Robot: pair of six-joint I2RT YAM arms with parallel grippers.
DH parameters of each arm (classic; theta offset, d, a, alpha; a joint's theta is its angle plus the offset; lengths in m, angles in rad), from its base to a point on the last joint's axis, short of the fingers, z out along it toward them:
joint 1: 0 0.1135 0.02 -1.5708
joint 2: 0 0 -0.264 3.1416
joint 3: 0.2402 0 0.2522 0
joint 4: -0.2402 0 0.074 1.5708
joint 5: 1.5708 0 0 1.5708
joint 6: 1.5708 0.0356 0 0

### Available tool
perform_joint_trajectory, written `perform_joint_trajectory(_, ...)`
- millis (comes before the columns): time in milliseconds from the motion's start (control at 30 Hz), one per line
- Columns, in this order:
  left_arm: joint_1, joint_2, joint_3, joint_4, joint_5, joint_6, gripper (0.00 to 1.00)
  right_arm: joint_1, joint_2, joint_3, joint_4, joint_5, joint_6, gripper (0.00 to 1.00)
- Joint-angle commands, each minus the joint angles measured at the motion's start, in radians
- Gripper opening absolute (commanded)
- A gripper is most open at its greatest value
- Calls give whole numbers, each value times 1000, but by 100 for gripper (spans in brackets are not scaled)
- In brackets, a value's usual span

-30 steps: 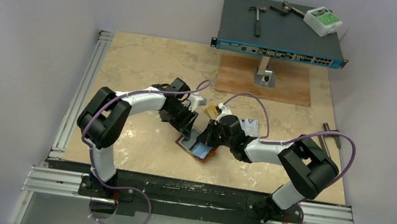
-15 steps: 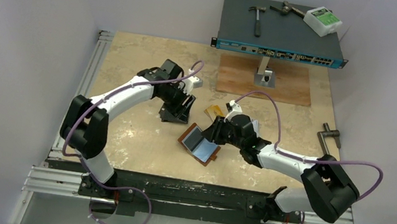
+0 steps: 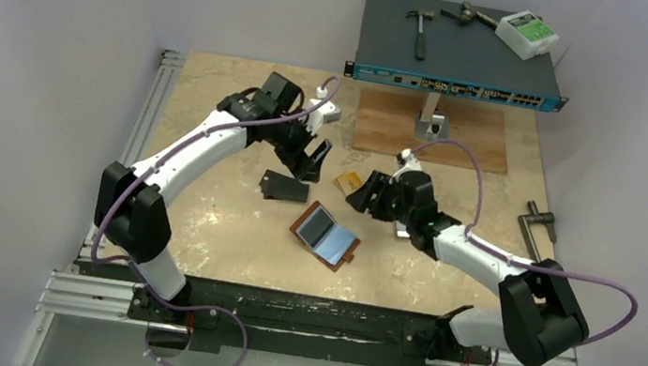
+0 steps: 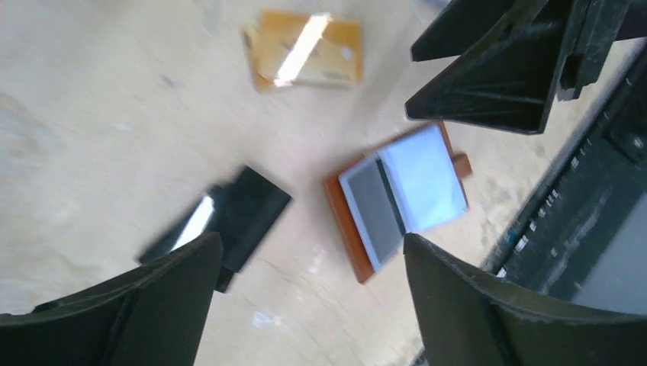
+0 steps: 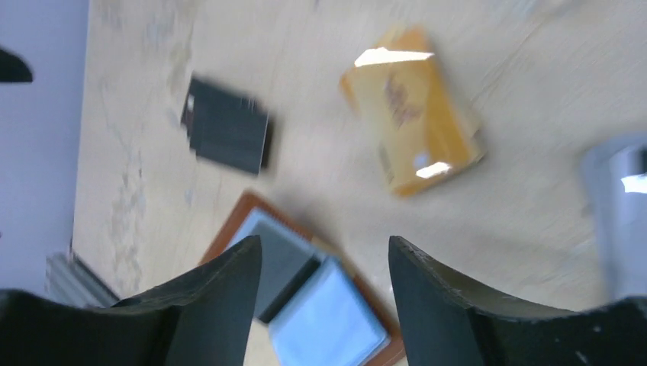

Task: Put the credit cards into the card holder
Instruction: Pick up the credit card from the center of the board.

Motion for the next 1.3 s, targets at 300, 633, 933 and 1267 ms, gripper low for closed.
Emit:
perform_joint_trajectory(300, 50, -8, 66, 31, -46, 364, 100, -174, 169, 269, -42, -24, -125, 77)
perform_joint_trajectory(633, -143, 59, -108, 408, -231, 509, 97, -188, 360, 349, -10, -15, -161, 78)
perform_joint_trajectory(933, -165, 203, -57, 573, -246, 447, 100, -190, 427, 351, 14, -30, -188, 74)
perform_joint_trajectory(1267, -174, 294, -62, 720, -216, 476, 100, -193, 434, 343, 47, -87, -158, 62)
